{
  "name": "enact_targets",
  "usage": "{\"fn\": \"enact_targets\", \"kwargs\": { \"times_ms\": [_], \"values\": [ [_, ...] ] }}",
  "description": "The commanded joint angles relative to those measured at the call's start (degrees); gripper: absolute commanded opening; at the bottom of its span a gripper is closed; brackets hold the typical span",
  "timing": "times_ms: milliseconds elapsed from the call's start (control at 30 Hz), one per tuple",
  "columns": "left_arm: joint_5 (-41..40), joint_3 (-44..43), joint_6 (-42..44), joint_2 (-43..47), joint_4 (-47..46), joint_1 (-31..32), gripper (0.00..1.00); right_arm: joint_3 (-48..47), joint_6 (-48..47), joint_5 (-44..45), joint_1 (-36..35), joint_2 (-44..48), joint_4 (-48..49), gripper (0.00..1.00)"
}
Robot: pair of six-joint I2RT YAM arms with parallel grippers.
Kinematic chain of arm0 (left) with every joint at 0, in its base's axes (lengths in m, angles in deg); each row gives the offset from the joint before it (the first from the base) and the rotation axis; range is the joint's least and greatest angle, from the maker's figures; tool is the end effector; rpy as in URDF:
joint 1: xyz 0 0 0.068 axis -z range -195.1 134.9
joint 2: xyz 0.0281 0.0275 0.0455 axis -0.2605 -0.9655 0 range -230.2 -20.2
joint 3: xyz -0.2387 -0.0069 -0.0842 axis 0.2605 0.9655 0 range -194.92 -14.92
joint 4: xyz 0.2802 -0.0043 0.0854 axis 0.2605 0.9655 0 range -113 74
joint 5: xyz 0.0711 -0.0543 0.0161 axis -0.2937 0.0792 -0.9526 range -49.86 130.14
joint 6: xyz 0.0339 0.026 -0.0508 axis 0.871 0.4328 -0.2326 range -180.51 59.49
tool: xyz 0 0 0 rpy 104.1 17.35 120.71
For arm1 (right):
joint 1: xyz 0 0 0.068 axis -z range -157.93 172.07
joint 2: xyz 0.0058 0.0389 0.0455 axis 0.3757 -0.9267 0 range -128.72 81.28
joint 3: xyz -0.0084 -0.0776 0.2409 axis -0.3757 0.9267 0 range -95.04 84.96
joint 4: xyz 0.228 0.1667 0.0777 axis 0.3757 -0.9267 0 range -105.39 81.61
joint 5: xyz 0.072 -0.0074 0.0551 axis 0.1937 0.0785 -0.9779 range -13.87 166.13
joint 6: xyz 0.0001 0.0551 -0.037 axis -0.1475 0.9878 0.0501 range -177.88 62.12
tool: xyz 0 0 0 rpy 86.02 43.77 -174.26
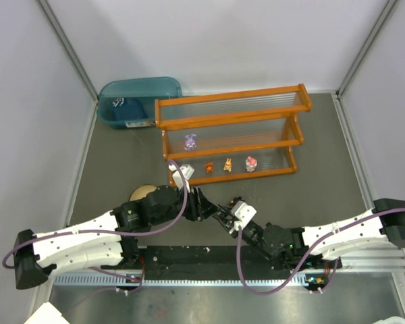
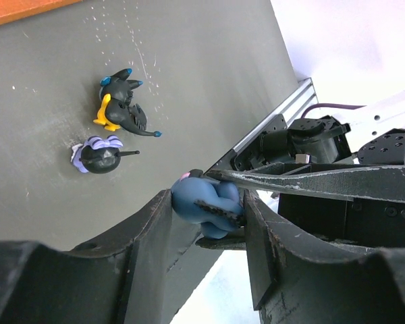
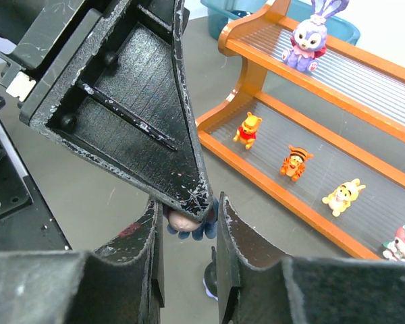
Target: Place and organize the plastic toys onto the shelf
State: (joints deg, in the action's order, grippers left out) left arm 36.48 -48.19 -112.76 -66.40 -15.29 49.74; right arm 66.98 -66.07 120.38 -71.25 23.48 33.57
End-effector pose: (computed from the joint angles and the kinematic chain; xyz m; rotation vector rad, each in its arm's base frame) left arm 0.1112 -0.2288 0.2410 0.1894 2.1533 -1.2395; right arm 0.0219 0.2556 0.1917 -0.7357 1.3909 0.5838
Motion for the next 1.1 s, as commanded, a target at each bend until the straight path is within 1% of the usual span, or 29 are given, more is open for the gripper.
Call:
{"fn": "enact_targets", "kwargs": {
  "times_ms": [0, 33, 67, 100, 167, 200, 267, 333, 567, 633, 733, 833, 867, 900, 933, 967, 1000, 1067],
  "values": [
    [1.6, 0.2, -0.5, 1.5, -3.6, 0.2, 0.15, -0.1, 0.0, 0.5, 0.6, 0.7, 3.2, 0.0],
    [1.6, 0.4, -0.5, 1.5, -3.5, 0.2, 0.2, -0.1, 0.0, 0.4, 0.6, 0.7, 3.4, 0.0],
    [1.6, 0.4, -0.6, 1.6, -3.7, 0.1, 0.23, -0.1, 0.1, 0.3, 0.7, 0.8, 3.3, 0.0],
    [1.6, 0.5, -0.7, 1.9, -3.8, 0.2, 0.31, -0.1, 0.2, 0.3, 0.6, 0.8, 3.4, 0.0],
    [1.6, 0.7, -0.7, 2.0, -4.0, 0.2, 0.41, -0.1, 0.3, 0.0, 0.6, 0.7, 3.3, 0.0],
    [1.5, 0.7, -0.7, 2.1, -4.0, 0.2, 0.5, -0.1, 0.4, 0.0, 0.6, 0.8, 3.4, 0.0],
    [1.5, 0.7, -0.5, 2.2, -4.1, 0.2, 0.58, -0.1, 0.5, -0.1, 0.6, 0.7, 3.4, 0.0],
    [1.5, 0.7, -0.6, 2.4, -4.2, 0.2, 0.7, -0.1, 0.7, -0.4, 0.7, 0.8, 3.4, 0.0],
    [0.3, 0.8, -0.2, 3.5, -4.4, 0.2, 0.97, -0.1, 1.3, -0.7, 0.6, 1.0, 3.2, 0.0],
    [-2.0, 0.8, 0.5, 5.2, -2.9, 0.1, 0.99, 0.0, 1.9, -0.7, 0.7, 1.7, 2.3, 0.0],
    [-4.5, 2.4, 2.1, 9.4, -2.3, 0.2, 0.99, 1.0, 3.8, -0.8, 1.6, 4.1, 1.8, 0.02],
    [-9.2, 5.1, 2.9, 15.0, -0.3, 0.1, 0.99, 1.4, 6.8, -2.8, 4.9, 7.2, -0.4, 0.02],
    [-12.1, 5.6, 3.1, 17.8, 0.5, 0.2, 0.99, 1.1, 7.5, -3.3, 7.1, 7.8, -1.4, 0.01],
    [-13.6, 7.0, 3.2, 19.4, 1.8, 0.2, 0.99, 0.1, 7.7, -3.4, 8.2, 8.1, -3.1, 0.01],
    [-14.8, 7.9, 3.6, 21.0, 2.4, 0.1, 0.99, -0.7, 10.0, -3.3, 9.6, 8.1, -6.2, 0.0],
    [-16.8, 8.8, 3.9, 24.2, 3.3, 0.2, 0.99, -1.6, 10.6, -3.5, 10.9, 7.9, -8.2, 0.0],
    [-17.6, 10.8, 4.1, 25.6, 3.7, 0.2, 0.99, -3.9, 10.9, -3.8, 13.7, 7.5, -9.6, 0.0],
    [-19.1, 12.4, 4.8, 28.8, 5.2, 0.2, 0.99, -7.7, 11.3, -5.0, 16.5, 5.3, -12.8, 0.0]
  ]
}}
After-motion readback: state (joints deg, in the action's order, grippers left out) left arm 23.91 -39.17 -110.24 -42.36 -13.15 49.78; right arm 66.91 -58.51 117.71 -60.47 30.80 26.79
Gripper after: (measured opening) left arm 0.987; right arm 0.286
